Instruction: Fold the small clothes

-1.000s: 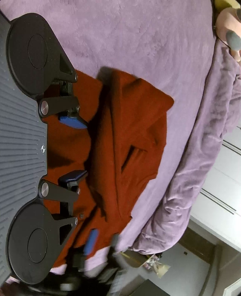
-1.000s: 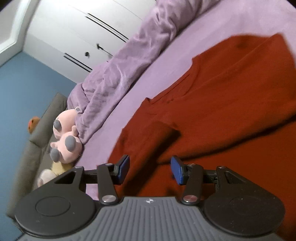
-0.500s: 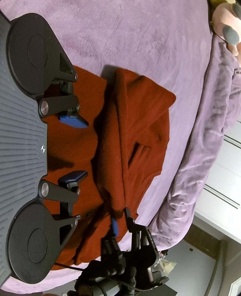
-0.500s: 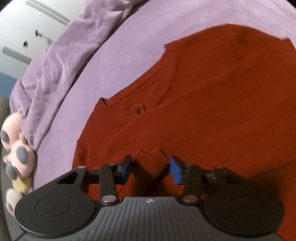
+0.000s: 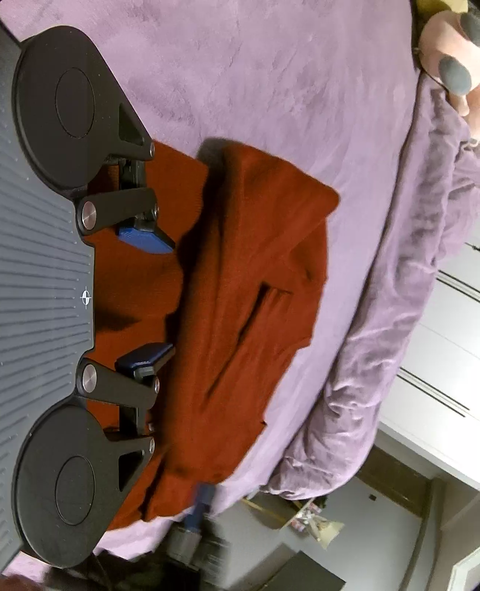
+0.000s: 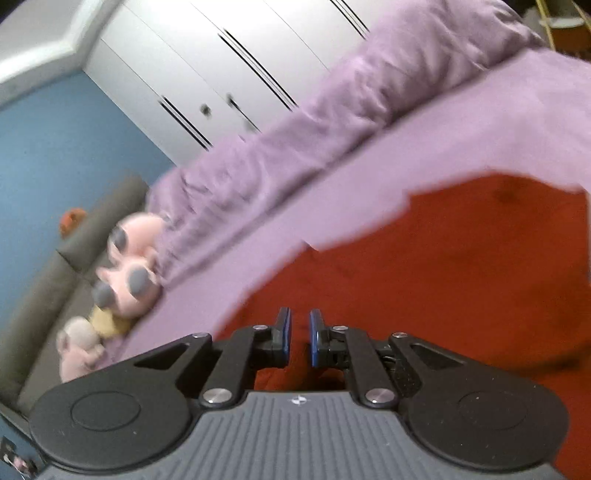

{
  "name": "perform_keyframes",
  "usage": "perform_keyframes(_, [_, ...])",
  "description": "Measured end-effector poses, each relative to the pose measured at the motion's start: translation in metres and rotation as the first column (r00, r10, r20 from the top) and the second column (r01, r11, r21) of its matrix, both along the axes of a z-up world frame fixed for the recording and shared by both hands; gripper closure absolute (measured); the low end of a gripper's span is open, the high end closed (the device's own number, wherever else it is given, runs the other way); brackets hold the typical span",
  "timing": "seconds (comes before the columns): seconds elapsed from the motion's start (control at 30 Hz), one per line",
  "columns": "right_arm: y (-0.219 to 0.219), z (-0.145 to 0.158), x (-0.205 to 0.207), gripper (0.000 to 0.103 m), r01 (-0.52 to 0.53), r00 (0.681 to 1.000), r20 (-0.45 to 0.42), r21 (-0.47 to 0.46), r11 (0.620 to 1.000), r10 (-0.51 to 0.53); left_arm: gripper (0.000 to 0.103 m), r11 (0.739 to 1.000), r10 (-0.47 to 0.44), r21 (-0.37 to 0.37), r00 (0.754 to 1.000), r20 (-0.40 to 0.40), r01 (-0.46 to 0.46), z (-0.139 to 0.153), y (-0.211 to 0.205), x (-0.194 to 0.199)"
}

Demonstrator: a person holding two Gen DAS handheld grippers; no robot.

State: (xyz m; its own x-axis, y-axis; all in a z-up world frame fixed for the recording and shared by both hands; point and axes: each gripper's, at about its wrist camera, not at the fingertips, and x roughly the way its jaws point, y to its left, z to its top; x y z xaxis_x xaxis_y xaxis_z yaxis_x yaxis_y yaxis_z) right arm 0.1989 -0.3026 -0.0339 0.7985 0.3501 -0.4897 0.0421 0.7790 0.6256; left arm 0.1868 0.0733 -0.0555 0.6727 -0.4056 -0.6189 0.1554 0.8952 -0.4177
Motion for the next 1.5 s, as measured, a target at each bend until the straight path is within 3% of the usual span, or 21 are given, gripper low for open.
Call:
perform_keyframes(0.13, [-0.004, -0.019, -0.009, 0.09, 0.02, 0.994, -0.102, -0.047, 0.999, -0.024, 0.04, 0.999, 0.039, -0.004, 0.997, 0.066, -0.038, 0.019, 0.006, 0.0])
perform_keyframes(0.27, [-0.009, -0.035, -0.014, 0.088, 0.032, 0.987, -0.158, 0.071, 0.997, -0.02, 0.038, 0.997, 0.072, 0.013, 0.993, 0.099, -0.073, 0.03, 0.011, 0.01])
perform_keyframes(0.33, [-0.01, -0.043, -0.015, 0.072, 0.039, 0.986, -0.167, 0.128, 0.991, -0.017, 0.037, 0.997, 0.07, 0.016, 0.993, 0.097, -0.072, 0.03, 0.011, 0.021])
perform_keyframes(0.37, [-0.01, -0.047, -0.015, 0.071, 0.05, 0.984, -0.176, 0.138, 0.989, -0.025, 0.036, 0.997, 0.068, 0.017, 0.993, 0.096, -0.069, 0.027, 0.011, 0.027])
perform_keyframes(0.47, [-0.014, -0.058, -0.013, 0.071, 0.073, 0.982, -0.188, 0.204, 0.976, -0.034, 0.037, 0.995, 0.081, 0.056, 0.995, 0.051, -0.084, 0.015, 0.01, 0.051])
perform_keyframes(0.53, [-0.017, -0.061, -0.012, 0.071, 0.096, 0.98, -0.193, 0.265, 0.959, -0.045, 0.038, 0.997, 0.063, 0.048, 0.998, -0.004, -0.063, 0.006, 0.01, 0.062])
perform_keyframes(0.63, [-0.016, -0.057, -0.005, 0.071, 0.09, 0.984, -0.173, 0.275, 0.957, -0.043, 0.039, 1.0, 0.028, 0.013, 0.998, -0.057, -0.027, -0.002, 0.012, 0.062])
perform_keyframes(0.8, [-0.009, -0.06, 0.019, 0.07, 0.005, 0.982, -0.18, 0.29, 0.957, 0.05, 0.038, 0.999, -0.03, 0.019, 0.998, -0.061, 0.032, -0.002, 0.013, 0.036])
perform_keyframes(0.93, [0.001, -0.062, 0.015, 0.07, -0.141, 0.967, -0.14, 0.399, 0.906, 0.212, 0.037, 0.99, -0.096, 0.095, 0.994, -0.057, 0.101, -0.002, 0.011, 0.013])
perform_keyframes(1.0, [0.008, -0.059, 0.005, 0.065, -0.192, 0.954, -0.149, 0.366, 0.91, 0.261, 0.037, 0.988, -0.101, 0.109, 0.992, -0.074, 0.109, -0.006, 0.012, 0.007])
perform_keyframes(1.07, [0.012, -0.055, -0.012, 0.063, -0.191, 0.952, -0.179, 0.286, 0.939, 0.248, 0.038, 0.988, -0.089, 0.118, 0.993, -0.076, 0.097, -0.005, 0.013, 0.001])
perform_keyframes(1.2, [-0.006, -0.045, -0.034, 0.063, -0.047, 0.98, -0.178, 0.248, 0.968, 0.093, 0.036, 0.993, -0.076, 0.09, 0.996, -0.037, 0.079, 0.009, 0.015, -0.002])
perform_keyframes(1.33, [-0.024, -0.048, -0.018, 0.063, 0.081, 0.975, -0.223, 0.289, 0.954, -0.015, 0.036, 0.994, -0.073, 0.074, 0.996, -0.049, 0.077, 0.011, 0.012, -0.002])
perform_keyframes(1.5, [-0.014, -0.052, 0.022, 0.063, 0.04, 0.975, -0.222, 0.213, 0.976, 0.008, 0.036, 0.994, -0.063, 0.08, 0.996, -0.069, 0.069, 0.008, 0.012, -0.009])
